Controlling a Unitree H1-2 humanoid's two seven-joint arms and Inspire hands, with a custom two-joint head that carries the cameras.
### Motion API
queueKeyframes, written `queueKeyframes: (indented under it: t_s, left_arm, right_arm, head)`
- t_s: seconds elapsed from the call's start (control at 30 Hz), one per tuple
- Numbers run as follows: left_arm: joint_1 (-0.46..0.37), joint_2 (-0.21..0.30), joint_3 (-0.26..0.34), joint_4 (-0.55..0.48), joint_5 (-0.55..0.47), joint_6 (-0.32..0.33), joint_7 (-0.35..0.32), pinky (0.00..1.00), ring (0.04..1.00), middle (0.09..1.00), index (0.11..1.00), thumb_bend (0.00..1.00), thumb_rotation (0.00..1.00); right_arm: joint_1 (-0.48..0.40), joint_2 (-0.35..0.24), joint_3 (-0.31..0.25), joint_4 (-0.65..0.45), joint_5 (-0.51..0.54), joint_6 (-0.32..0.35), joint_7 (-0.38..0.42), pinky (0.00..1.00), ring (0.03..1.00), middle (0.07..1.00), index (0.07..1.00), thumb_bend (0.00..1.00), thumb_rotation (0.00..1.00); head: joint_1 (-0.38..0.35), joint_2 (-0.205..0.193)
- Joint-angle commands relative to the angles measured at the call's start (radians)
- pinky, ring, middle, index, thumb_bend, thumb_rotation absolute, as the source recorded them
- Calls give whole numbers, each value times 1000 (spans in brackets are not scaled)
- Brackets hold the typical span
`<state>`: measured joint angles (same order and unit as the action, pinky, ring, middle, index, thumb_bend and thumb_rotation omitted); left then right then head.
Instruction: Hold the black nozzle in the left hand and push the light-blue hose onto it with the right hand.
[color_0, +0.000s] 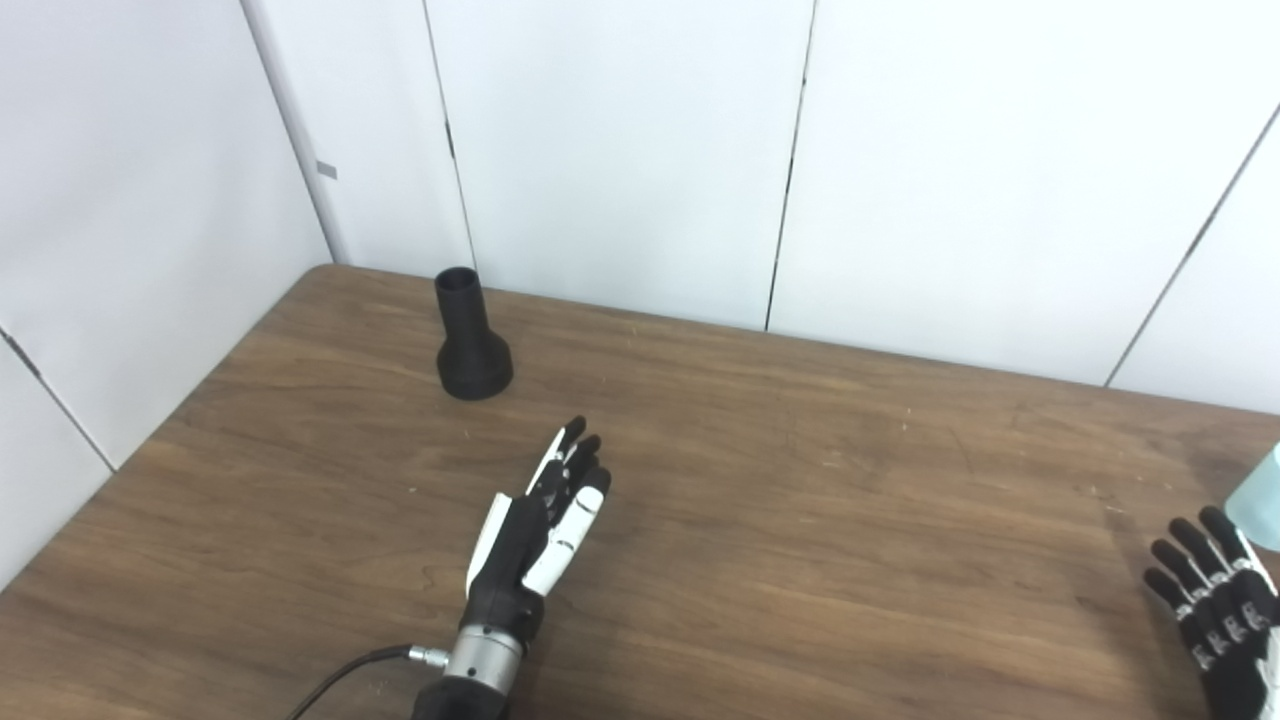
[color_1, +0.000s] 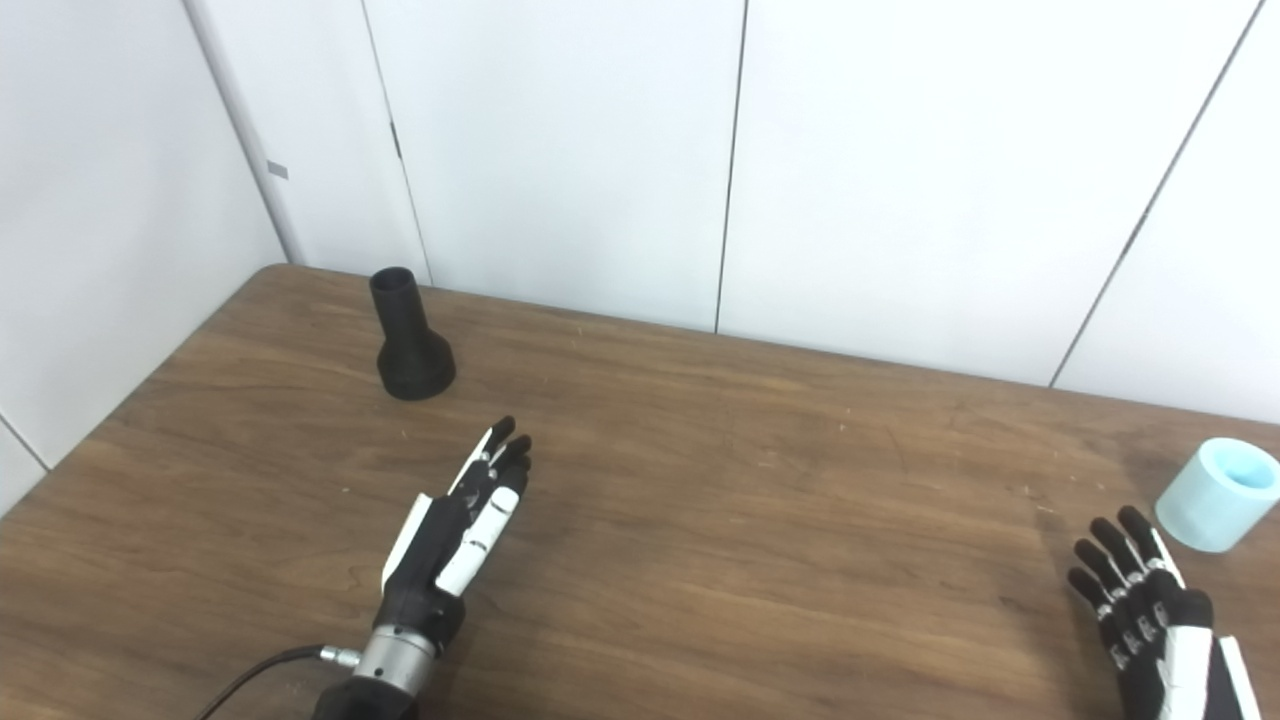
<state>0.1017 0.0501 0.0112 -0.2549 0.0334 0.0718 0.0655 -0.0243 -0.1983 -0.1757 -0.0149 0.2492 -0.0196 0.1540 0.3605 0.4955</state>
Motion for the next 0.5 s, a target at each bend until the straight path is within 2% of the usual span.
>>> queueKeyframes:
  t_s: [0.0,0.03,0.07,0.1,0.17,0.23,0.4,0.47]
  left_arm:
    - [-3,-26,0,-51,18,0,13,975,958,952,948,353,689]
    - [-4,-26,0,-62,39,7,21,975,958,952,948,359,655]
    - [-5,-27,-2,-70,79,9,38,963,954,949,944,374,557]
    - [-8,-29,-4,-77,120,11,55,946,943,945,938,383,500]
    - [-15,-34,-2,-88,186,15,86,912,925,934,930,392,414]
    - [-25,-33,7,-96,221,24,108,887,911,922,925,417,370]
    - [-48,-39,29,-123,273,61,128,882,909,917,921,473,336]
    - [-61,-35,49,-148,288,86,133,911,918,918,916,516,263]
  right_arm:
    - [0,-12,-9,28,18,-41,17,872,905,919,954,573,1000]
    - [-1,-16,-11,29,22,-39,20,869,903,918,953,577,1000]
    - [-5,-22,-16,35,26,-39,25,864,899,915,950,584,1000]
    - [-9,-28,-20,44,31,-39,30,860,895,914,948,587,1000]
    - [-15,-40,-27,56,39,-39,39,856,889,912,945,591,1000]
    - [-20,-49,-30,61,42,-37,44,855,892,913,945,600,1000]
    - [-40,-65,-34,91,43,-45,55,858,902,917,950,607,1000]
    - [-49,-69,-34,100,38,-51,57,866,907,921,954,586,1000]
  head:
    - [-1,3]
    - [2,4]
    - [8,5]
    - [10,9]
    - [21,10]
    - [31,16]
    - [78,11]
    - [91,10]
